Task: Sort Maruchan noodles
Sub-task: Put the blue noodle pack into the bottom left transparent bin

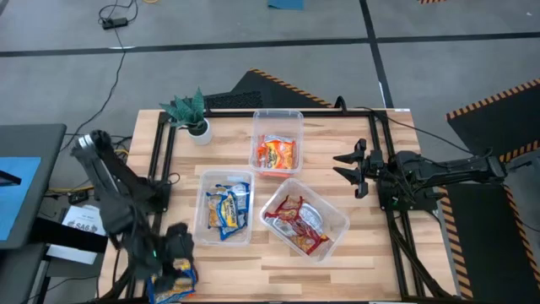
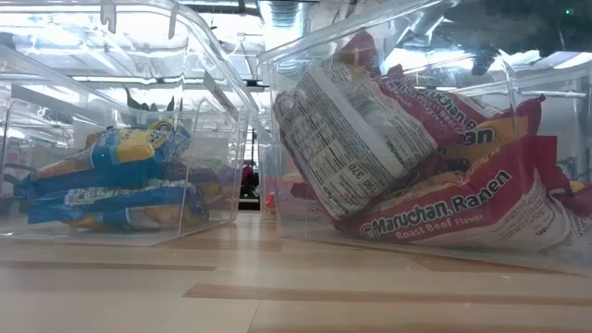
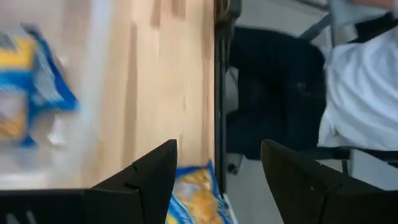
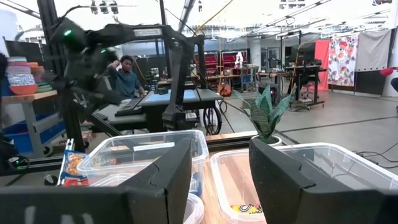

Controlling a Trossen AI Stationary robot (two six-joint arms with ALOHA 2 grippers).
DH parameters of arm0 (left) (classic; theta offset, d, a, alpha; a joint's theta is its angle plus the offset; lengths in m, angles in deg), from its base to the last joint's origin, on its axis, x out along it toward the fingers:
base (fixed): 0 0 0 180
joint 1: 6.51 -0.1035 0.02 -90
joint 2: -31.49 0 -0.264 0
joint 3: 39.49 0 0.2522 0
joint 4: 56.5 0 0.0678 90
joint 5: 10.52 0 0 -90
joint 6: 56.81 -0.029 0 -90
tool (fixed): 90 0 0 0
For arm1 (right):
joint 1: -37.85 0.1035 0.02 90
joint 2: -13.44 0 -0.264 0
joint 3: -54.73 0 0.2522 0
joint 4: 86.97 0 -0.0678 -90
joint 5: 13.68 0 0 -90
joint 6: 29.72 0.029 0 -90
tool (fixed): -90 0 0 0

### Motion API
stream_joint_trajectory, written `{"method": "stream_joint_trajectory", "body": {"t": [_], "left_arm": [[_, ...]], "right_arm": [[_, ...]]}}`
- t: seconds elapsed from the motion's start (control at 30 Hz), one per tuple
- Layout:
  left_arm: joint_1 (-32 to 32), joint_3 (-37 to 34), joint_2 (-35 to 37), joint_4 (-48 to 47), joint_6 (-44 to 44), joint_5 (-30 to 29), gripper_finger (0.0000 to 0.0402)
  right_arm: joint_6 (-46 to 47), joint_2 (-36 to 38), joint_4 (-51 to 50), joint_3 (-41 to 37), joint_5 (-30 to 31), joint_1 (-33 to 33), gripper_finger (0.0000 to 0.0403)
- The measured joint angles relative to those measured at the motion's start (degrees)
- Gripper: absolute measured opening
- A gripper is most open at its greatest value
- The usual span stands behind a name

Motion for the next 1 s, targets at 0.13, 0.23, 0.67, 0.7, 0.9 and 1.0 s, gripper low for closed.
{"method": "stream_joint_trajectory", "body": {"t": [0.13, 0.23, 0.67, 0.7, 0.9, 1.0], "left_arm": [[3.3, 0.7, -7.4, -0.5, 9.1, -0.2, 0.0219], [5.3, 0.7, -12.8, -3.0, 16.6, -0.2, 0.0219], [12.4, 0.7, -20.6, -3.1, 33.8, -3.0, 0.0219], [12.7, 0.7, -20.6, -2.9, 34.4, -3.5, 0.0219], [13.3, 0.7, -20.6, -1.7, 35.9, -5.0, 0.0219], [12.5, 0.7, -20.6, -0.5, 36.0, -4.3, 0.0219]], "right_arm": [[0.0, 0.0, 0.0, 0.0, 0.0, 0.0, 0.0182], [0.0, 0.0, 0.0, 0.0, 0.0, 0.0, 0.0182], [-0.5, 0.0, 0.1, 0.0, 0.0, 0.0, 0.0182], [-0.5, 0.0, 0.1, 0.0, 0.0, 0.0, 0.0182], [-0.5, 0.0, 0.1, 0.0, 0.0, -0.1, 0.0182], [-0.5, 0.0, 0.1, 0.0, 0.0, -0.1, 0.0182]]}}
